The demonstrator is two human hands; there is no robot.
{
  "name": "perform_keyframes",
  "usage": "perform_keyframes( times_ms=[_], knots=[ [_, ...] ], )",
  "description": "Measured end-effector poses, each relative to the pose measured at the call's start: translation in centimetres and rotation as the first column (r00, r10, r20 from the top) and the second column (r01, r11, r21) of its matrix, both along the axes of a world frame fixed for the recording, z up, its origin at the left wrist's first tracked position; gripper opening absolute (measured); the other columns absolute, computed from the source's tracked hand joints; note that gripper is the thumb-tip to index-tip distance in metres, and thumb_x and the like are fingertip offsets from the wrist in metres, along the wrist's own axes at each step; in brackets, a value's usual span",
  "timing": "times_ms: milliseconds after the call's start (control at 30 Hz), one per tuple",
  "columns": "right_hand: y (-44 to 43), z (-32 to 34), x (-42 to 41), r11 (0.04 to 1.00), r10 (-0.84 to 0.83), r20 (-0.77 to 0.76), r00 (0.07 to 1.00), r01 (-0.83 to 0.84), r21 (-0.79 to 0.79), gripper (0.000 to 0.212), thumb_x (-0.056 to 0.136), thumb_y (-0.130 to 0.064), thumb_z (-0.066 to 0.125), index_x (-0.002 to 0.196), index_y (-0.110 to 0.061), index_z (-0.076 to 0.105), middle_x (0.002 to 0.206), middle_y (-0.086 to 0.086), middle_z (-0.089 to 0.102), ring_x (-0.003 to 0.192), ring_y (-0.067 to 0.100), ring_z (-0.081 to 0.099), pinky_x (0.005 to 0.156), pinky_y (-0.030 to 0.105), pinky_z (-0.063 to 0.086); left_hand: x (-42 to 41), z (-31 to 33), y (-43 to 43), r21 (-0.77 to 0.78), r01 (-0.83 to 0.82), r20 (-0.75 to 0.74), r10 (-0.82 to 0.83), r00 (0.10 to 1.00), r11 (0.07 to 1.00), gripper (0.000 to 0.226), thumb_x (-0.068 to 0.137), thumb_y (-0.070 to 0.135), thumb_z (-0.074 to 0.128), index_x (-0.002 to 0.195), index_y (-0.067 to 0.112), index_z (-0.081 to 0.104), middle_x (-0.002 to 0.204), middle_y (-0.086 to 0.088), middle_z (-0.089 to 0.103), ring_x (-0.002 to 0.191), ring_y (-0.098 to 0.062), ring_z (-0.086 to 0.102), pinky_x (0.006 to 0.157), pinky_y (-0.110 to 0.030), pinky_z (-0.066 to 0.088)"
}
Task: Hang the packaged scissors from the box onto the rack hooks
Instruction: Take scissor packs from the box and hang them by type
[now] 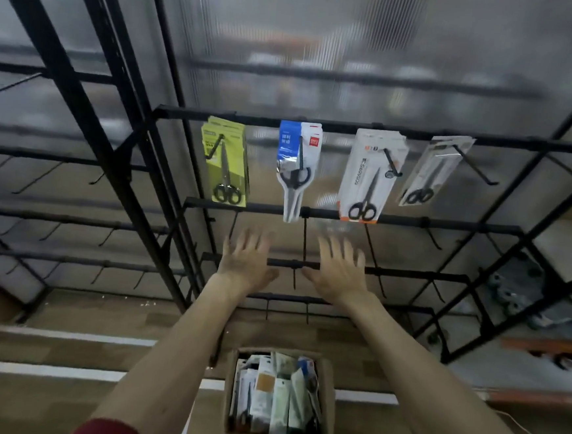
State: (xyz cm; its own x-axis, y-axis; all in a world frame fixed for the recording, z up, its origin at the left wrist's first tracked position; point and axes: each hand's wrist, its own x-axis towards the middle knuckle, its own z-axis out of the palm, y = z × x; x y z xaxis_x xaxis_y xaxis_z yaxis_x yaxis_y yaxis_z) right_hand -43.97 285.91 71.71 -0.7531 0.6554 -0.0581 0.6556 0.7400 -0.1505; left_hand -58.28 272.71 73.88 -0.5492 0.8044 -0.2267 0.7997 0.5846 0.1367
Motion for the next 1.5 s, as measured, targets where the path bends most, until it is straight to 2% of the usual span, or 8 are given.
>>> perform_keyframes(
  times_ms=[167, 333, 600, 833, 1033, 1333, 1433, 1500],
  knots=[
    [-0.2, -1.9, 1.2, 0.999, -0.051, -0.064, 0.997, 0.051, -0.004, 0.077, 0.096, -0.055, 0.052, 0.154, -0.014, 0.022, 0.16, 0.01, 0.027, 0.148, 0.032, 0.021, 0.116, 0.053, 0.022, 0.8, -3.8, 0.5, 0.024, 0.041, 0.072, -0.043, 0.997, 0.999, 0.079, 0.1, 0.044, 0.054, 0.16, 0.02, 0.009, 0.17, -0.005, 0.002, 0.157, -0.029, -0.004, 0.125, -0.058, 0.005],
    [-0.7, -9.2, 2.1, 0.98, -0.076, 0.018, 0.997, 0.078, -0.186, 0.077, 0.099, -0.046, 0.051, 0.158, -0.013, 0.013, 0.164, 0.01, 0.015, 0.152, 0.031, 0.011, 0.121, 0.05, 0.012, 2.0, -12.8, -0.1, -0.064, 0.051, 0.148, -0.041, 0.988, 0.997, 0.08, 0.101, 0.045, 0.052, 0.162, 0.024, 0.004, 0.17, -0.001, -0.002, 0.157, -0.026, -0.005, 0.124, -0.055, 0.004],
    [-0.6, -32.7, 3.5, 0.964, -0.106, -0.001, 0.994, 0.103, -0.245, 0.072, 0.098, -0.044, 0.054, 0.154, -0.01, 0.023, 0.15, 0.016, 0.038, 0.143, 0.033, 0.025, 0.113, 0.049, 0.028, 3.3, -36.0, -0.9, -0.108, 0.065, 0.17, -0.046, 0.984, 0.992, 0.081, 0.099, 0.045, 0.055, 0.161, 0.017, 0.01, 0.169, -0.007, 0.009, 0.157, -0.027, 0.003, 0.125, -0.051, 0.01],
    [-1.6, -55.5, 4.1, 0.95, -0.081, 0.009, 0.997, 0.08, -0.302, 0.07, 0.096, -0.04, 0.055, 0.152, -0.01, 0.026, 0.149, 0.015, 0.041, 0.141, 0.033, 0.026, 0.112, 0.049, 0.03, 4.5, -57.4, -0.8, -0.111, 0.046, 0.185, -0.025, 0.982, 0.993, 0.078, 0.098, 0.046, 0.056, 0.158, 0.015, 0.016, 0.165, -0.009, 0.019, 0.153, -0.03, 0.015, 0.122, -0.054, 0.018],
    [-2.1, -69.6, 3.1, 0.947, -0.039, -0.012, 0.999, 0.033, -0.32, 0.065, 0.099, -0.046, 0.048, 0.151, -0.012, 0.027, 0.15, 0.012, 0.04, 0.142, 0.029, 0.025, 0.112, 0.047, 0.027, 3.7, -71.5, -0.9, -0.141, 0.019, 0.201, 0.01, 0.979, 0.99, 0.081, 0.101, 0.047, 0.053, 0.162, 0.021, 0.006, 0.17, -0.007, 0.005, 0.157, -0.028, 0.003, 0.125, -0.053, 0.011],
    [-1.8, -79.3, 1.0, 0.982, -0.061, 0.032, 0.998, 0.066, -0.175, 0.055, 0.095, -0.047, 0.057, 0.134, -0.012, 0.039, 0.14, 0.014, 0.046, 0.132, 0.033, 0.037, 0.107, 0.047, 0.032, 2.7, -81.6, -0.7, -0.082, -0.013, 0.216, 0.03, 0.976, 0.997, 0.081, 0.1, 0.043, 0.056, 0.162, 0.022, 0.009, 0.17, -0.007, 0.005, 0.157, -0.028, 0.003, 0.125, -0.056, 0.012],
    [-2.0, -80.8, 0.6, 0.943, -0.241, 0.031, 0.97, 0.241, -0.23, 0.067, 0.093, -0.052, 0.057, 0.141, -0.011, 0.032, 0.146, 0.015, 0.036, 0.135, 0.035, 0.034, 0.106, 0.052, 0.035, 2.6, -83.2, -0.6, -0.084, -0.158, 0.295, 0.176, 0.939, 0.984, 0.083, 0.097, 0.045, 0.061, 0.159, 0.017, 0.014, 0.166, -0.014, 0.014, 0.153, -0.034, 0.015, 0.12, -0.059, 0.023],
    [-1.7, -82.1, 1.0, 0.839, -0.397, 0.094, 0.913, 0.403, -0.367, 0.082, 0.089, -0.06, 0.058, 0.146, -0.01, 0.024, 0.149, 0.016, 0.03, 0.137, 0.036, 0.031, 0.106, 0.052, 0.035, 2.7, -84.3, -0.9, -0.15, -0.284, 0.373, 0.32, 0.871, 0.947, 0.081, 0.097, 0.05, 0.059, 0.154, 0.008, 0.02, 0.159, -0.021, 0.022, 0.146, -0.04, 0.026, 0.114, -0.057, 0.034]
  ],
)
